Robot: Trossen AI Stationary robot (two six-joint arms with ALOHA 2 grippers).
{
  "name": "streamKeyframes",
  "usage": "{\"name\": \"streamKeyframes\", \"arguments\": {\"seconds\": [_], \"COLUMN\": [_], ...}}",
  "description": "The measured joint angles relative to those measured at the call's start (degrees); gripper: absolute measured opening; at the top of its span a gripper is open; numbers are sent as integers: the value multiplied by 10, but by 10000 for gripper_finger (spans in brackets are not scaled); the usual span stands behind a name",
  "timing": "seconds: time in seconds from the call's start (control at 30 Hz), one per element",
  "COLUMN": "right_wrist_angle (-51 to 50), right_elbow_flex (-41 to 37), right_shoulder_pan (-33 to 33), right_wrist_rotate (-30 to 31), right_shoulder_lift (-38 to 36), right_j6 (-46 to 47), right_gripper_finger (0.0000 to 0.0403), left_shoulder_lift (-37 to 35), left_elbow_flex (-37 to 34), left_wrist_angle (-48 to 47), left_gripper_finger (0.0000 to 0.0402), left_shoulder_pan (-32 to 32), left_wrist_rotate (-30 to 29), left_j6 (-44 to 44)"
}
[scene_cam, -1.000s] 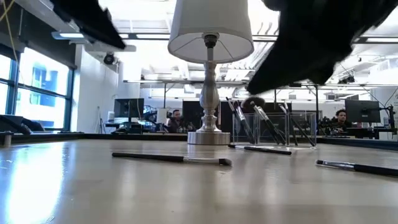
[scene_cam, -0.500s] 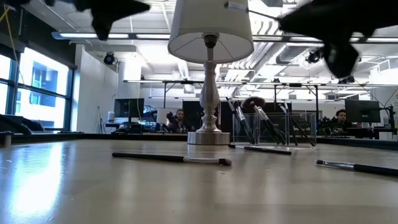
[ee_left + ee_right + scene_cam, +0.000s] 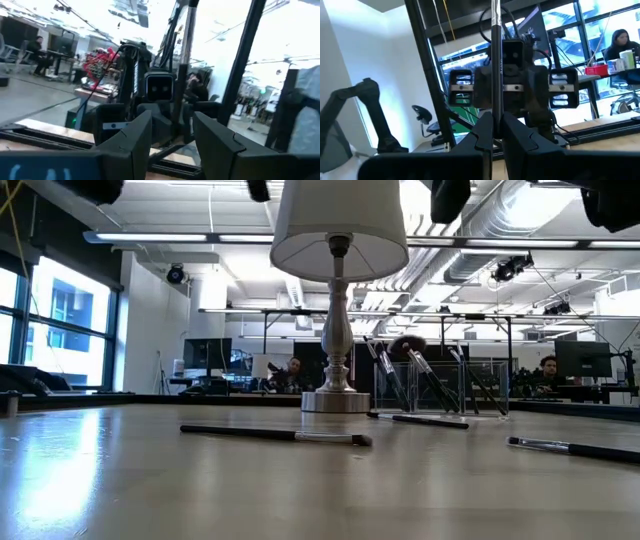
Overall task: Put items in baskets/containers
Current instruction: Put the eyeshadow brush into the transparent organizer
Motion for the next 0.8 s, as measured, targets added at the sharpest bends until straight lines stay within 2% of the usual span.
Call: {"name": "streamKeyframes", "arguments": {"seconds": [0.17, 0.33, 0.8], "right_wrist_angle": [-18, -21, -22], "right_elbow_flex": [4, 6, 6], "right_shoulder_pan": [-1, -1, -22], "right_wrist_rotate": [-3, -9, 8], "right_shoulder_lift": [0, 0, 0], "right_j6": [0, 0, -9], "right_gripper_finger": [13, 13, 13], "left_shoulder_lift": [19, 22, 22], "left_elbow_flex": [58, 85, 87], "left_wrist_angle": [-19, -51, -40], "left_gripper_finger": [143, 143, 143], "left_shoulder_pan": [0, 1, 29], "left_wrist_rotate": [24, 26, 22], "left_j6": [53, 68, 60]}}
